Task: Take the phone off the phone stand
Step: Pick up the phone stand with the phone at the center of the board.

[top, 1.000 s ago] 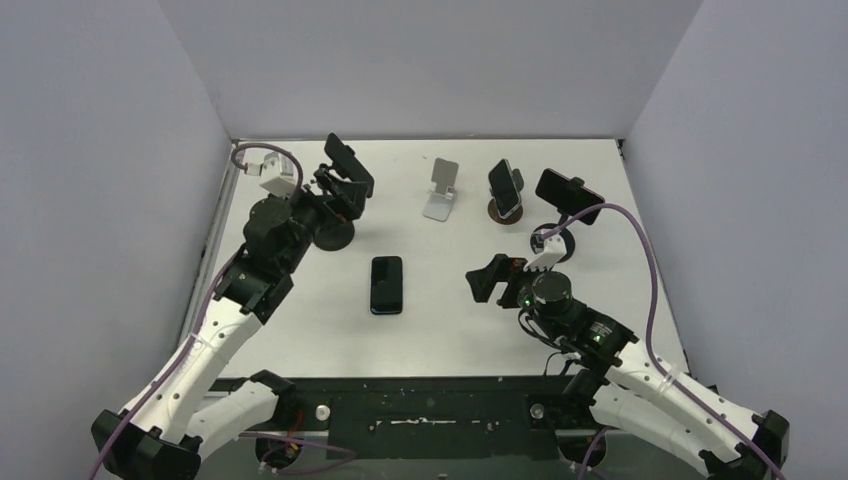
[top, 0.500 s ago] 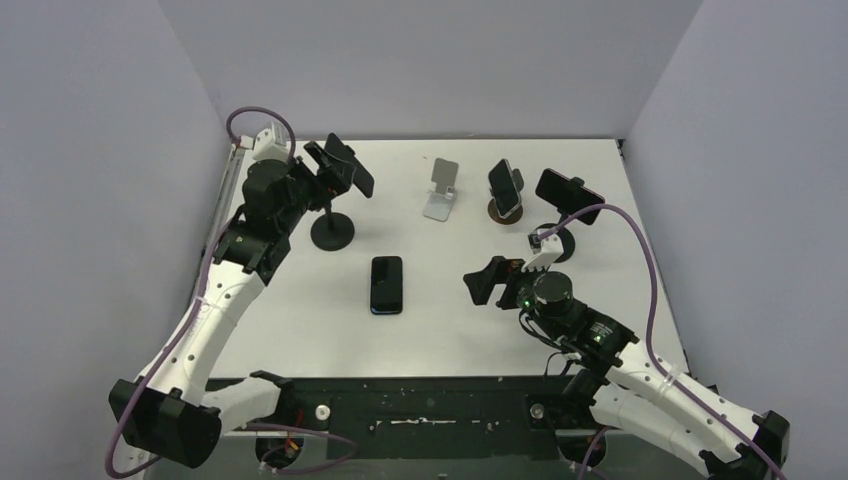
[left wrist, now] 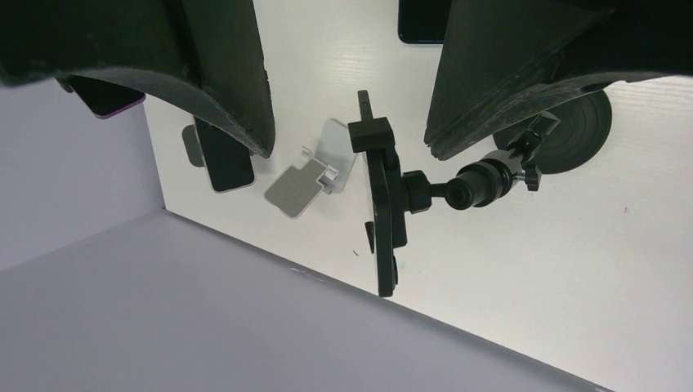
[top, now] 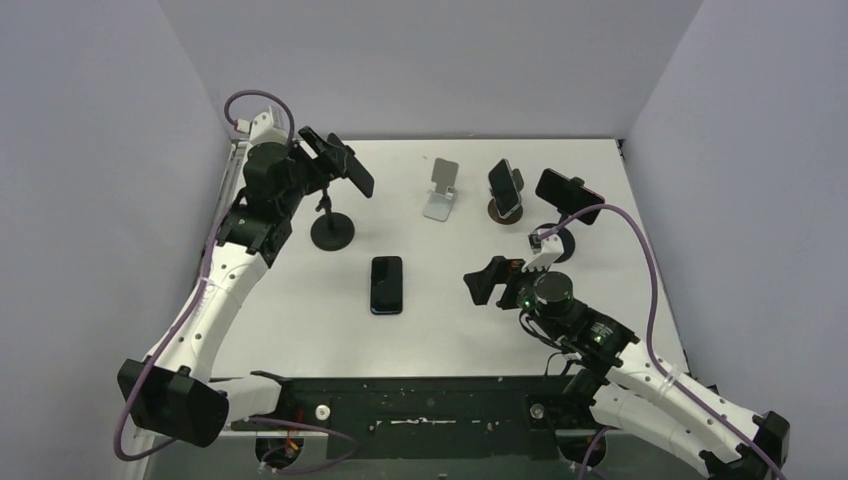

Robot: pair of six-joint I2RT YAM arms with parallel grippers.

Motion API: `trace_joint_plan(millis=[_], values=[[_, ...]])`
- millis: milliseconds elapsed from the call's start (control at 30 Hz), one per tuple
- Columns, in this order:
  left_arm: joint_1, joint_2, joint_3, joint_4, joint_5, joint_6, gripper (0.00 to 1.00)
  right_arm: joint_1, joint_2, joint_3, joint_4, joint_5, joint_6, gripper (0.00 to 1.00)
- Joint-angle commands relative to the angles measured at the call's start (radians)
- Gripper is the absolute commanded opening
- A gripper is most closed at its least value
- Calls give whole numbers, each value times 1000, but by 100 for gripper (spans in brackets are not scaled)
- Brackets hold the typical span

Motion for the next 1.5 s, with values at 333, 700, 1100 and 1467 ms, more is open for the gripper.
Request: trace_joint_plan(millis=[333,700,1100,1467], values=[[38,80,5,181,0,15,59,7,-59,36,3,46,-2,100],[43,138,-17,261,86,0,44,7,-60,53,-10,43,-5,100],[50,173,-24,277,68,9,34,7,-82,45,-28,53,1,100],[50,158,-34,278,55,9,17,8,-104,48,-55,70,1,100]])
